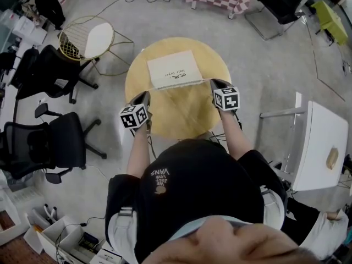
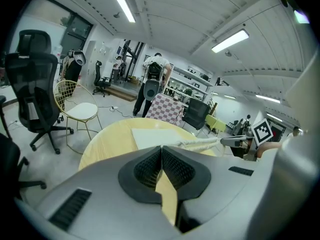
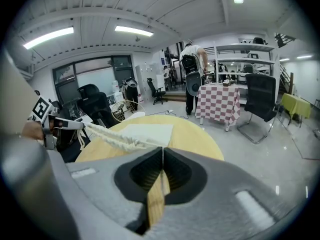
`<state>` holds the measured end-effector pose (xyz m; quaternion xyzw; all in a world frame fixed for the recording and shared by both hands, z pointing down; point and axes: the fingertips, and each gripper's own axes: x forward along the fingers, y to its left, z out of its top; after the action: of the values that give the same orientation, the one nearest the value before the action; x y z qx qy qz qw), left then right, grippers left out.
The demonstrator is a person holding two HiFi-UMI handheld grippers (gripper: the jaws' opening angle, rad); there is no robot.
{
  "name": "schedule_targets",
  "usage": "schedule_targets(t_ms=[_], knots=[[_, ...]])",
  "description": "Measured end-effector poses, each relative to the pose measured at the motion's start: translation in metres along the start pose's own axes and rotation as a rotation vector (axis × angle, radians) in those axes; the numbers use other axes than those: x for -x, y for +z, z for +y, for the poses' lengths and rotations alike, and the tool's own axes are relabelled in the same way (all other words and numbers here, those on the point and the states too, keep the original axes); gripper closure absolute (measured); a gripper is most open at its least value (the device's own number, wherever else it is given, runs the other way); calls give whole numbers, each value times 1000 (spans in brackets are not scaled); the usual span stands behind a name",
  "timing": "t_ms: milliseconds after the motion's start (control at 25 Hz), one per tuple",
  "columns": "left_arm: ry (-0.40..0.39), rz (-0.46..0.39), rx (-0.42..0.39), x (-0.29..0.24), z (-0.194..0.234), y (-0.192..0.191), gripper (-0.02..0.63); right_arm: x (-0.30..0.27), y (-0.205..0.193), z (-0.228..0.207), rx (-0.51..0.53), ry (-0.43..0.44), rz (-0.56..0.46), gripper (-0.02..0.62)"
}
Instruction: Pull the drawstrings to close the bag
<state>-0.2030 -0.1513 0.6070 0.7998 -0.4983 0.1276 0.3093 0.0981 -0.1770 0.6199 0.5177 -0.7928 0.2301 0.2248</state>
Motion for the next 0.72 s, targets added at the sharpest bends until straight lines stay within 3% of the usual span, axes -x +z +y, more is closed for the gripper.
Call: schedule_targets(t_ms=[720], knots=[[14, -46, 0, 10, -6, 15, 591, 23, 2, -18, -102, -34, -80, 594]])
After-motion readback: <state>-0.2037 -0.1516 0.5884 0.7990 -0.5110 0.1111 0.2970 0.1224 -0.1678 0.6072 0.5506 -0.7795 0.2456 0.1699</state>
